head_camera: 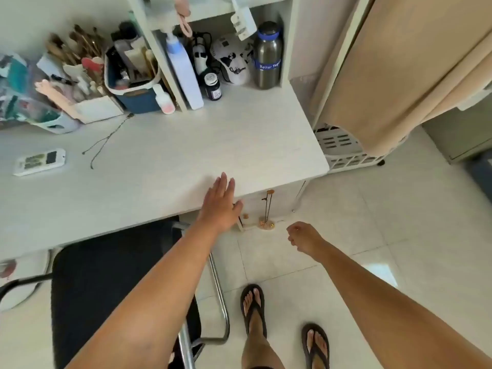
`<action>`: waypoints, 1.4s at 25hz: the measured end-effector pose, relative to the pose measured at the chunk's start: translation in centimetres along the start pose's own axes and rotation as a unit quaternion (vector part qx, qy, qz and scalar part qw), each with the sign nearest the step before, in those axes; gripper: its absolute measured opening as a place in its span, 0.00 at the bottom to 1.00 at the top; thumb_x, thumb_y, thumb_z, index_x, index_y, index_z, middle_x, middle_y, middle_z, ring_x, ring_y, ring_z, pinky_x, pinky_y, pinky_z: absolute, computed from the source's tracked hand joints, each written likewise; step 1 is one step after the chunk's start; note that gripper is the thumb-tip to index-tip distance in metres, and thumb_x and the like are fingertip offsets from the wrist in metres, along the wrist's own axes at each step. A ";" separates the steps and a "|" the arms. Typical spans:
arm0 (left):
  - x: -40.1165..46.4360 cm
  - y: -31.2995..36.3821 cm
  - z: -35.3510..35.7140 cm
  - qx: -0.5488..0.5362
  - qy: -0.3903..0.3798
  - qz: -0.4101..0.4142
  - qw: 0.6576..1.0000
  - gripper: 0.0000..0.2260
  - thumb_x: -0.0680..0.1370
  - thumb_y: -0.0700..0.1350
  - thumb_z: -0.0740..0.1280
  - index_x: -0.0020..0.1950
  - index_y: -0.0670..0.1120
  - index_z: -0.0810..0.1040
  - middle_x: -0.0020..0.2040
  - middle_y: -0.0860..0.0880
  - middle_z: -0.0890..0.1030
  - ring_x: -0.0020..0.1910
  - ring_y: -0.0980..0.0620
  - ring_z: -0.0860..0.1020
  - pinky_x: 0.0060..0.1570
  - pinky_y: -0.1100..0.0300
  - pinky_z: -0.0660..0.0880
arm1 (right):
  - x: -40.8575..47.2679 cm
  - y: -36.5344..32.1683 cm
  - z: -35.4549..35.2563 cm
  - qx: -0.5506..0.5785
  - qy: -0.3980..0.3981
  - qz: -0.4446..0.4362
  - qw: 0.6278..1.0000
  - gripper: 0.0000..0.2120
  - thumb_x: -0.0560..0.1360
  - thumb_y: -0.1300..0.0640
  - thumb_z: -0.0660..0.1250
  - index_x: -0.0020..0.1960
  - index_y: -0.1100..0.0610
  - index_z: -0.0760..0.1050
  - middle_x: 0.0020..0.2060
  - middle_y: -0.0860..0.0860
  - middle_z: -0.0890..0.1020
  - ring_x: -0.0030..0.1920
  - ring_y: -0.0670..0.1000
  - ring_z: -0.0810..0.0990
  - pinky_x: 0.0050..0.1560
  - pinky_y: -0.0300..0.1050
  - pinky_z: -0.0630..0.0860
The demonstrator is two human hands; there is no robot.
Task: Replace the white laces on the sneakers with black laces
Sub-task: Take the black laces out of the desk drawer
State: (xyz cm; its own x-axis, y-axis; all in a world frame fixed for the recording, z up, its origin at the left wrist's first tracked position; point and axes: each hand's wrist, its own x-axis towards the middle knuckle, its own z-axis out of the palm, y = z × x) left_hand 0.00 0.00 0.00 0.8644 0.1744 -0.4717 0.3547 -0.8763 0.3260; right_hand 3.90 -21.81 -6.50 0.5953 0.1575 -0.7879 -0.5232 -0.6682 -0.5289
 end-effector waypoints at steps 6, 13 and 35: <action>5.0 -3.7 3.1 0.113 0.118 0.026 0.986 0.31 0.74 0.60 0.29 0.74 0.46 0.34 0.74 0.48 0.32 0.73 0.53 0.30 0.72 0.53 0.31 | 6.9 -4.7 0.5 -0.124 0.067 -0.032 0.990 0.20 0.79 0.55 0.60 0.69 0.58 0.65 0.55 0.57 0.77 0.55 0.56 0.76 0.48 0.43 0.71; 5.4 -4.2 4.1 0.131 0.162 0.027 0.978 0.31 0.75 0.60 0.32 0.75 0.46 0.36 0.76 0.47 0.37 0.74 0.53 0.33 0.71 0.54 0.31 | 9.4 -7.2 4.1 -0.076 0.101 -0.051 0.991 0.14 0.79 0.50 0.57 0.46 0.59 0.75 0.43 0.56 0.80 0.45 0.55 0.78 0.42 0.45 0.71; -1.3 4.5 9.0 -0.163 -0.045 0.042 0.985 0.11 0.77 0.46 0.66 0.57 0.43 0.77 0.55 0.51 0.77 0.53 0.54 0.75 0.53 0.60 0.71 | -1.4 10.2 5.3 -0.103 0.124 -0.070 0.984 0.19 0.79 0.48 0.59 0.67 0.54 0.72 0.73 0.55 0.61 0.73 0.55 0.58 0.70 0.56 0.64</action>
State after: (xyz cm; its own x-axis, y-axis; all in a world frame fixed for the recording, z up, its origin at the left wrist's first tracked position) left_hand -2.74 -8.23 -5.29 0.8658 0.0530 -0.4975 0.3907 -0.6928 0.6061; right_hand -5.47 -24.96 -12.47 0.7970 0.0932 -0.5968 -0.3052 -0.7905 -0.5310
